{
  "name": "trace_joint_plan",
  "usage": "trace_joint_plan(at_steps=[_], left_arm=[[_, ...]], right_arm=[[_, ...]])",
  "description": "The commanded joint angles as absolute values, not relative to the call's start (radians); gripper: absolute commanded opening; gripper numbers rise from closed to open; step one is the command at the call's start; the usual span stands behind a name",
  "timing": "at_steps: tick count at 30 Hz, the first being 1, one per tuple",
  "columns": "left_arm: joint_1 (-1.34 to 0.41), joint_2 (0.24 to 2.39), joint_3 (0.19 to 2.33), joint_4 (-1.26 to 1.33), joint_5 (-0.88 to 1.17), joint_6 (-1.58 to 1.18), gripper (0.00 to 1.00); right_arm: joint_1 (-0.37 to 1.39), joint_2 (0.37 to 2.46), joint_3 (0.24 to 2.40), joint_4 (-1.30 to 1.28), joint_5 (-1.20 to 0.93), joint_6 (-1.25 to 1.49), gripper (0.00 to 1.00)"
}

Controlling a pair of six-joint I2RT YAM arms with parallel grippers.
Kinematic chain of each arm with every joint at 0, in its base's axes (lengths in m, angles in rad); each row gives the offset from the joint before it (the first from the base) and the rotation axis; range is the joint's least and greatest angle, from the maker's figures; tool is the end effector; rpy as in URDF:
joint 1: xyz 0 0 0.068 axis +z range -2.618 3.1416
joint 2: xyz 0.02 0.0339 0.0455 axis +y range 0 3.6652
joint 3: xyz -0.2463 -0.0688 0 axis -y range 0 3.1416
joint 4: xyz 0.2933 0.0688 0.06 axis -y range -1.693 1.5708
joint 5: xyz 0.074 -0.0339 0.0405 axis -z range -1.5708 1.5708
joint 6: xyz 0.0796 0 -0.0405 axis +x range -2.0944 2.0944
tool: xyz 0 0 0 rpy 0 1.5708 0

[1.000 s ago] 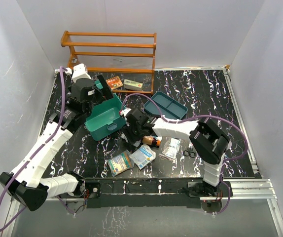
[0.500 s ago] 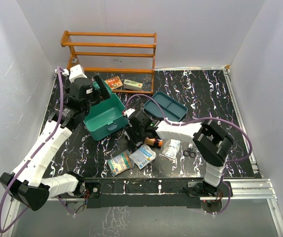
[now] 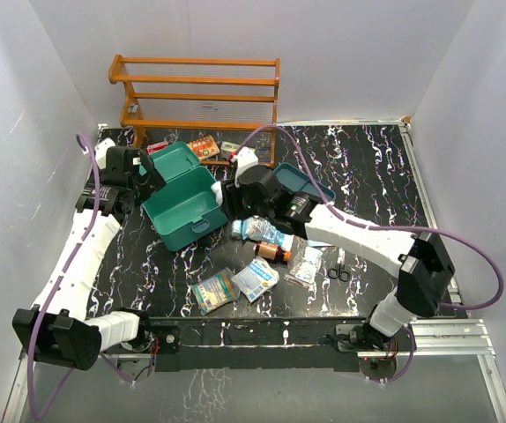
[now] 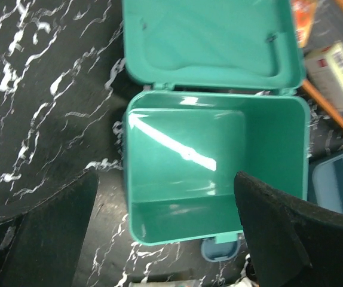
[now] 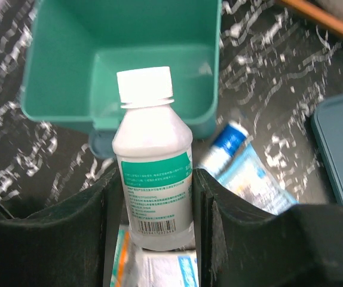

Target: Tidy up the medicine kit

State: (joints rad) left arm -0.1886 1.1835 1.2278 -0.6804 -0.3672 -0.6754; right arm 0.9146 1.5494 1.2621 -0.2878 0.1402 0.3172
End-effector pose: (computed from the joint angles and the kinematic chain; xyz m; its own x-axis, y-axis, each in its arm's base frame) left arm 0.3360 -0.0350 0.3264 -0.3875 -0.5201 -0.7612 -0.4496 0.8274 -0.3365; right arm 0.2780 0.3428 0.2511 -0.5377 -0.1921 -0.8210 -0.5739 0.7967 0.1895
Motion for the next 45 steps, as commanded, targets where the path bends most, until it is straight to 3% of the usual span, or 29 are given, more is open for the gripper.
trace_joint_plan(at_steps=[1, 13, 32, 45], left_arm=[[-0.143, 1.158, 1.154, -0.749, -0.34, -0.71, 0.93], [-0.088, 1.163, 1.0, -0.755, -0.24, -0.709, 0.75], [-0.083, 1.167, 0.991, -0.738, -0.158, -0.675, 0.76], [-0.083, 1.183, 1.01, -0.786, -0.175, -0.669, 0.8]], right_arm=[[0.919, 1.643, 1.465, -0.243, 0.123, 0.364, 0.35], [0.919, 1.982, 1.833, -0.425, 0.087, 0.432, 0.34], [0.92, 2.0, 1.785, -0.653, 0.343, 0.433, 0.31], [0.938, 2.127, 1.933, -0.762, 0.401, 0.459, 0.33]])
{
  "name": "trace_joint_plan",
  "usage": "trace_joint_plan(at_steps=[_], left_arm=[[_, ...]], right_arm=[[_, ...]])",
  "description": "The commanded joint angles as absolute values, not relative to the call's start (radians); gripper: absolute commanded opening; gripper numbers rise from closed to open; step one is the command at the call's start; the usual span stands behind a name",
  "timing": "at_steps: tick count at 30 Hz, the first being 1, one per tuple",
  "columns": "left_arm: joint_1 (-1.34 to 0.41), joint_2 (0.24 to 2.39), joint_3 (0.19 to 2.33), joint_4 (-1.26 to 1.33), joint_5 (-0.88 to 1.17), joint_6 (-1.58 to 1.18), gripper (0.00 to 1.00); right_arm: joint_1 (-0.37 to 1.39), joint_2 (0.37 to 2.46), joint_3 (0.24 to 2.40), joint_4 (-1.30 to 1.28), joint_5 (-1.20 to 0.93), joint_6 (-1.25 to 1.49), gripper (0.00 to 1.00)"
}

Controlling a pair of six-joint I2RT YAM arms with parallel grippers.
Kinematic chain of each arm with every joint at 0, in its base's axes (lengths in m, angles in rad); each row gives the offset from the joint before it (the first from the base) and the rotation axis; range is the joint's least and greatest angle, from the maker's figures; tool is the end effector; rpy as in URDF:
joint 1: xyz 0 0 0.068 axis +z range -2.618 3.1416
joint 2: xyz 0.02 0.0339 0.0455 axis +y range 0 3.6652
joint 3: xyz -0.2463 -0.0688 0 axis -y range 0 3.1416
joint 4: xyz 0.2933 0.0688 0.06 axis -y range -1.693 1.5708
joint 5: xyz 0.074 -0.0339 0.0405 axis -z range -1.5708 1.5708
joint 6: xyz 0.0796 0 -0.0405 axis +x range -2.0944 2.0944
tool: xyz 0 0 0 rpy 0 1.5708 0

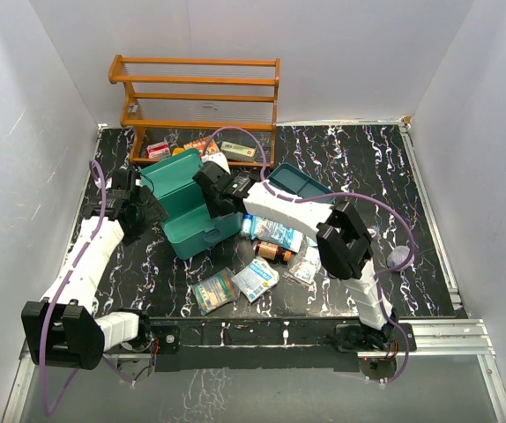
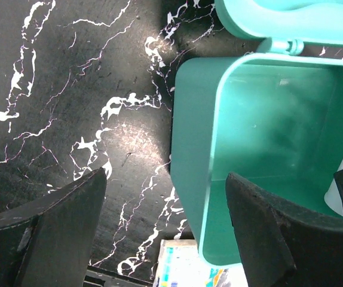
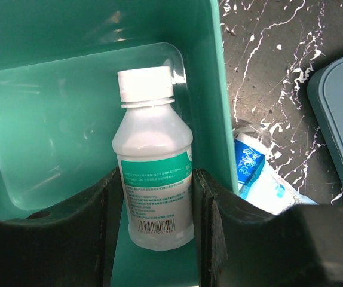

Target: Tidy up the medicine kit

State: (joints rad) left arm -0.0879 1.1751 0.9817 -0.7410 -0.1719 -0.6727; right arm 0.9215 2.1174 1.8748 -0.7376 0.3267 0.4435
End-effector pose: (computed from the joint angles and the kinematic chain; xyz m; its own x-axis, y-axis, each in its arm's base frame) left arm 0.3150 -0.0141 0.2207 -0.6174 -0.5619 -0.5505 -0.5107 0.8186 -0.2627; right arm 0.3410 0.4070 0.1876 -0.7310 -0.2908 -0.6174 -0.3683 0.9297 -0.0018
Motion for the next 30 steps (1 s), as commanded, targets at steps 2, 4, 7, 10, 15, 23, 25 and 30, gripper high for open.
trace_joint_plan(at_steps=[2, 4, 7, 10, 15, 23, 25, 30], left_arm=[[-0.083, 1.181, 1.017, -0.784, -0.164, -0.667, 0.8], [-0.083, 1.18, 1.02, -0.778, -0.156, -0.666, 0.8], [-0.083, 1.184, 1.023, -0.784, -0.165, -0.666, 0.81], [-0.082, 1.189, 1.028, -0.787, -0.172, -0.661, 0.81], [-0.083, 1.196, 1.028, -0.773, -0.159, -0.657, 0.81], [-0.083, 1.198, 1.034, -0.774, -0.16, -0.651, 0.81], [-0.083, 1.199, 1.038, -0.775, -0.169, -0.646, 0.81], [-0.083, 1.205, 1.047, -0.774, -0.187, -0.633, 0.82]], right_arm=[[0.951, 2.145, 1.945, -0.781, 0.419, 0.459, 0.34], [0.956, 2.172, 1.967, -0.809, 0.428, 0.469, 0.34], [0.957, 2.206, 2.002, -0.854, 0.449, 0.487, 0.34], [0.957, 2.212, 1.989, -0.852, 0.448, 0.494, 0.34], [0.956, 2.245, 1.996, -0.839, 0.455, 0.461, 0.39], [0.957, 2.29, 2.063, -0.879, 0.473, 0.447, 0.51], [0.957, 2.288, 2.067, -0.882, 0.484, 0.455, 0.53], [0.957, 2.276, 2.091, -0.885, 0.498, 0.462, 0.55]])
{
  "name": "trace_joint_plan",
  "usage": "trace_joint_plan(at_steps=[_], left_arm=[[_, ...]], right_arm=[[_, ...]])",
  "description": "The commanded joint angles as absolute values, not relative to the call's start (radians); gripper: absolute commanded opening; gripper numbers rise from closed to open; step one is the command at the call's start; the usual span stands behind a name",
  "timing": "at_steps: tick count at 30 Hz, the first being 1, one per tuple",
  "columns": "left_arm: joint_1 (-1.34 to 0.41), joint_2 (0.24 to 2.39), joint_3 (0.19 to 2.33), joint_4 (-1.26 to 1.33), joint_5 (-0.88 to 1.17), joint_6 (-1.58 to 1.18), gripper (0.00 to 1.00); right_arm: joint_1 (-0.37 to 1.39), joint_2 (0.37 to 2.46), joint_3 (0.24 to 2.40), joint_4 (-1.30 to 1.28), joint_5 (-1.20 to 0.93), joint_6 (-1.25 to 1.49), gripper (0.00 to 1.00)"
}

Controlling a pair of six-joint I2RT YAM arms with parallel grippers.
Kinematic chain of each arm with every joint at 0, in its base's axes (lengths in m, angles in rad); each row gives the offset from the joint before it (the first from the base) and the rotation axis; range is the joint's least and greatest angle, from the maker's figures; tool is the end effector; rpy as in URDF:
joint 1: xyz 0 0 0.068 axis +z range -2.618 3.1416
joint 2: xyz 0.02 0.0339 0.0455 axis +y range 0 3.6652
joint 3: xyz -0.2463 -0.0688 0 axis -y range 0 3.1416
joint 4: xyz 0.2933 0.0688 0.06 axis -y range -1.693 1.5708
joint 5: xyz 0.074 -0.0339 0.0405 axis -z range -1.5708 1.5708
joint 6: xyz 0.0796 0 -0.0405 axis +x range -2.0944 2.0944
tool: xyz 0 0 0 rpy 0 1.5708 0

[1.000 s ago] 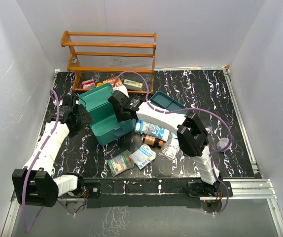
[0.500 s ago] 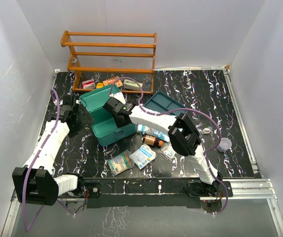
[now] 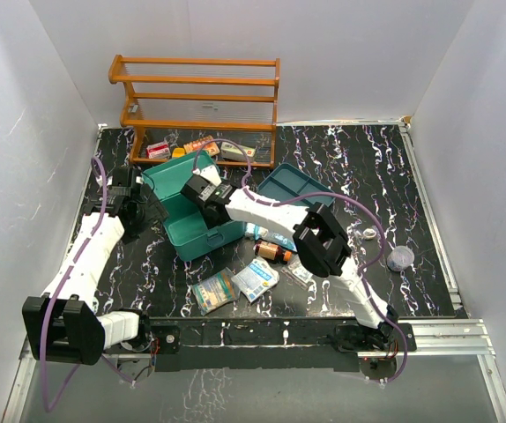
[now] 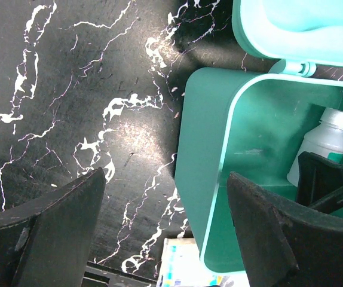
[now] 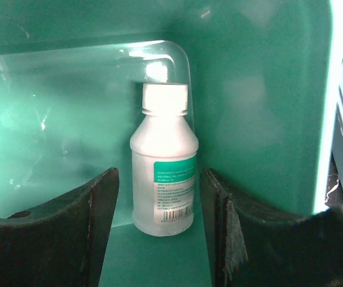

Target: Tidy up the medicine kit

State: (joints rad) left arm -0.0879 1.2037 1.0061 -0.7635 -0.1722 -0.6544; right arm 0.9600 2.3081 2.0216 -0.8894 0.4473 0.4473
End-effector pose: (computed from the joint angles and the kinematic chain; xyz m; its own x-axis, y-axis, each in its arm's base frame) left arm 0.3182 -0.0144 0.2197 -0.6411 -0.5455 -0.5398 -0.5060 0.8293 -0.2371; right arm 0.3379 0.4226 0.1360 -0.7555 -0.3991 -0.5195 -0.3509 0.9162 -0.1936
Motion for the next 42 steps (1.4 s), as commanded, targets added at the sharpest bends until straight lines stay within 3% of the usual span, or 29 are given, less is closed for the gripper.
trace_joint_plan(at_steps=[1, 11, 15, 31, 42], left_arm=[[-0.083, 1.207, 1.046, -0.772, -0.184, -0.633, 0.82], [-0.083, 1.21, 1.061, -0.759, -0.165, -0.615, 0.82], [-0.083, 1.229, 1.177, -0.778, -0.17, -0.527, 0.82], [-0.112, 1.21, 1.311, -0.679, 0.177, -0.341, 0.88], [-0.179, 1.193, 1.291, -0.627, 0.343, -0.344, 0.89]], right_arm=[[0.957, 2.272, 2.099, -0.885, 0.495, 0.463, 0.55], [0.95, 2.177, 2.156, -0.847, 0.408, 0.464, 0.58], [0.944, 2.082, 2.078, -0.793, 0.392, 0.468, 0.59], [0.885, 1.479, 1.345, -0.577, 0.418, 0.555, 0.66], [0.804, 1.267, 0.911, -0.479, 0.169, 0.698, 0.63]])
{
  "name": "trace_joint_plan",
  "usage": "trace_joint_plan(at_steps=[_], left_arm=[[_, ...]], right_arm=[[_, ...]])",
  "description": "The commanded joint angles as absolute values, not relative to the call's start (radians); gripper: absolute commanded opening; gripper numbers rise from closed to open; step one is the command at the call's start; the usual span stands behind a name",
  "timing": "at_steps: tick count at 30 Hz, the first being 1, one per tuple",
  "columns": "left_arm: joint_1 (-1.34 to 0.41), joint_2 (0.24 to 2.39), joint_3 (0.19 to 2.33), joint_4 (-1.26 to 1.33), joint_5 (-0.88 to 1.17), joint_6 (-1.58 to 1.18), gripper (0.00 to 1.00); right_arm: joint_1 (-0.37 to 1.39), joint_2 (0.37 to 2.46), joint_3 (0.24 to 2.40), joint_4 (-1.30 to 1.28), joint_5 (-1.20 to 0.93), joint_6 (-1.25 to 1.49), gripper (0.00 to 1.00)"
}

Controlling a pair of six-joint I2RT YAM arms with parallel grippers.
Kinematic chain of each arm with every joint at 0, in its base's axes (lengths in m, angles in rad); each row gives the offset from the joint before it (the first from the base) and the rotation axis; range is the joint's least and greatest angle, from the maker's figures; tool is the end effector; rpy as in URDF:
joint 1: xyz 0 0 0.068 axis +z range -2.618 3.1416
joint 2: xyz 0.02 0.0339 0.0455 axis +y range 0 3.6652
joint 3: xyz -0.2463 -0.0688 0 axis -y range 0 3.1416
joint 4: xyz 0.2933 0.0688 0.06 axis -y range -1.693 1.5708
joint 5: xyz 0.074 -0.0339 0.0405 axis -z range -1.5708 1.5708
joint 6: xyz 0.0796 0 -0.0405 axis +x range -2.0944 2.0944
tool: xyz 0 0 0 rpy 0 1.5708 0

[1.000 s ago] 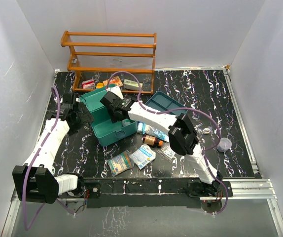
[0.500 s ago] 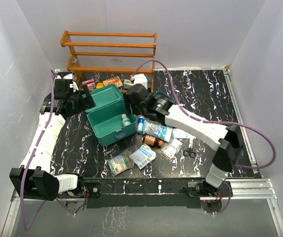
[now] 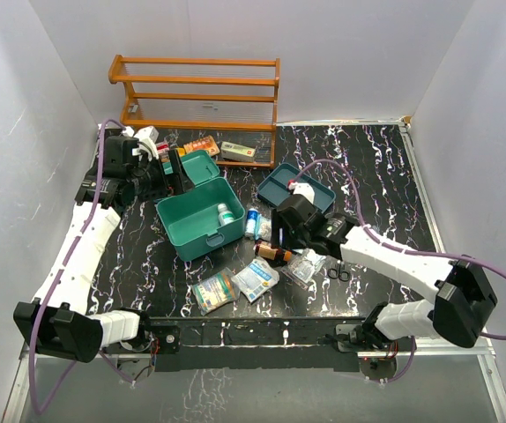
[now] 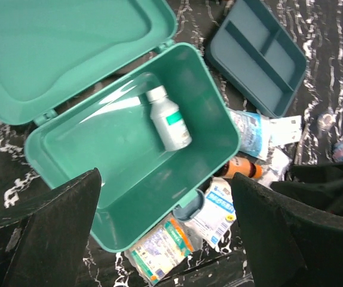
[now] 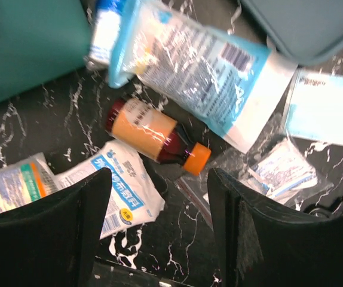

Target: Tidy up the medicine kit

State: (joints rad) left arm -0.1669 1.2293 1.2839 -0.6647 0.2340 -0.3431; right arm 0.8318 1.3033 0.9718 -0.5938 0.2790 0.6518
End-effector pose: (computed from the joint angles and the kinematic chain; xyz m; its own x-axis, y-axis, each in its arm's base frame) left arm 0.3433 -0.0765 0.3347 -0.6495 -0.2224 -0.7271 0.1386 0.9056 -0.4008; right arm 0.2468 0.2383 0.1921 -0.7911 -0.0023 -0.6117 -0.1498 0.9703 0.1901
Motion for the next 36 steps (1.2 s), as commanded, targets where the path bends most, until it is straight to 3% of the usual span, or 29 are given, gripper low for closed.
trace_joint_plan(at_steps=[1, 11, 24, 31, 36], left_arm=[[-0.183, 1.193, 1.289, -0.621, 0.355, -0.347, 0.89], [-0.216, 1.193, 1.279, -0.577, 0.452, -0.349, 0.89], [-0.218, 1.228, 1.306, -0.553, 0.446, -0.355, 0.89], [-0.219, 1.242, 1.318, -0.553, 0.447, -0.349, 0.89], [-0.223, 1.231, 1.299, -0.544, 0.465, -0.333, 0.9]], right_arm=[[0.798, 1.269, 0.889, -0.465, 0.154, 0.681, 0.61], [0.769, 1.427, 0.846, -0.382, 0.028, 0.272, 0.59], [0.753, 1.589, 0.969, -0.454, 0.04, 0.044, 0.62], [0.753, 1.63, 0.98, -0.467, -0.021, -0.005, 0.5], [0.753, 1.619, 0.98, -0.485, -0.064, -0.011, 0.34]])
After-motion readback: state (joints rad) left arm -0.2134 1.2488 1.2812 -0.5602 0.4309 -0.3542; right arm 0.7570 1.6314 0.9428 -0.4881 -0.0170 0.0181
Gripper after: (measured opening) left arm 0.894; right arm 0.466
